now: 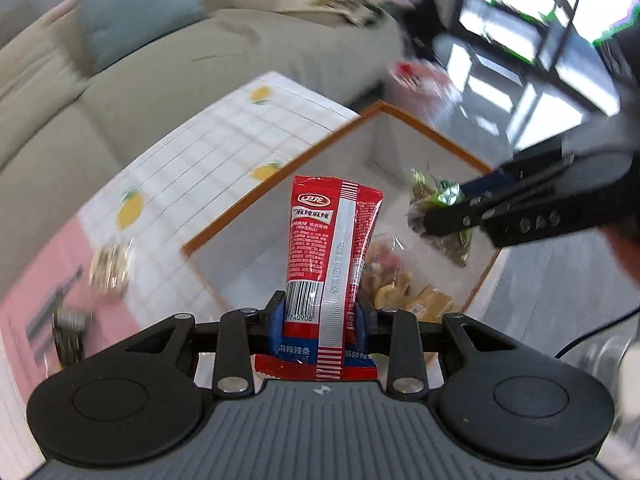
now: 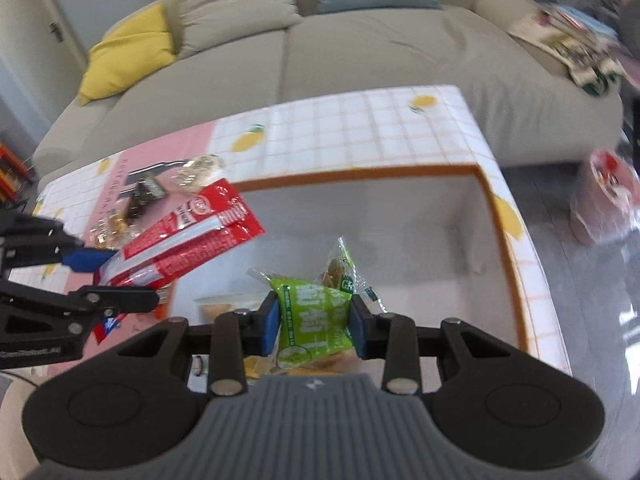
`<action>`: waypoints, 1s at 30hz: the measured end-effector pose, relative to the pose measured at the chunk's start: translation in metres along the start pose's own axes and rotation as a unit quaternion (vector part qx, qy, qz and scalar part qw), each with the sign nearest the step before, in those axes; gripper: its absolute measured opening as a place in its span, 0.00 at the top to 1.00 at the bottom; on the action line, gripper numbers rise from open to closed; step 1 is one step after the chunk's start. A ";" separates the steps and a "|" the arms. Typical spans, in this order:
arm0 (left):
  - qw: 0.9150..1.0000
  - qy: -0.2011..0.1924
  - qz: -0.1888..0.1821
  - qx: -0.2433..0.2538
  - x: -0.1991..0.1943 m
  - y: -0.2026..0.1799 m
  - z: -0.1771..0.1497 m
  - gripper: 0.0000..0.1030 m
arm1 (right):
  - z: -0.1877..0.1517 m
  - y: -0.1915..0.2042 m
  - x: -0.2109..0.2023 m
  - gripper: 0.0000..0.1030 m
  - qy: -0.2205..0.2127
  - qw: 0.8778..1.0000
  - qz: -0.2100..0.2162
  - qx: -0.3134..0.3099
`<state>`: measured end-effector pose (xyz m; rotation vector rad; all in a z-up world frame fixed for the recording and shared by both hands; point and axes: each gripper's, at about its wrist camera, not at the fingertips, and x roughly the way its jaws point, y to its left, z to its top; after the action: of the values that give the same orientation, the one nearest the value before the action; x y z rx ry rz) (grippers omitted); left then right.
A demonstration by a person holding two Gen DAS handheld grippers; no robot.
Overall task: Organize snacks
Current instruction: 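Carry both packs into the orange box and open both tools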
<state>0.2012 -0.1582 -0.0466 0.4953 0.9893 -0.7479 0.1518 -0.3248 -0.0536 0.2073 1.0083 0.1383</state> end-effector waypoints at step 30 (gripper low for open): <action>0.982 0.141 -0.006 0.123 0.139 0.022 0.021 0.51 | 0.042 -0.037 0.150 0.65 0.080 0.994 0.017 0.077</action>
<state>0.2770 -0.2042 -0.1580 0.8283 1.1693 -0.8305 0.2678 -0.3335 -0.1644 0.3592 1.1765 0.1100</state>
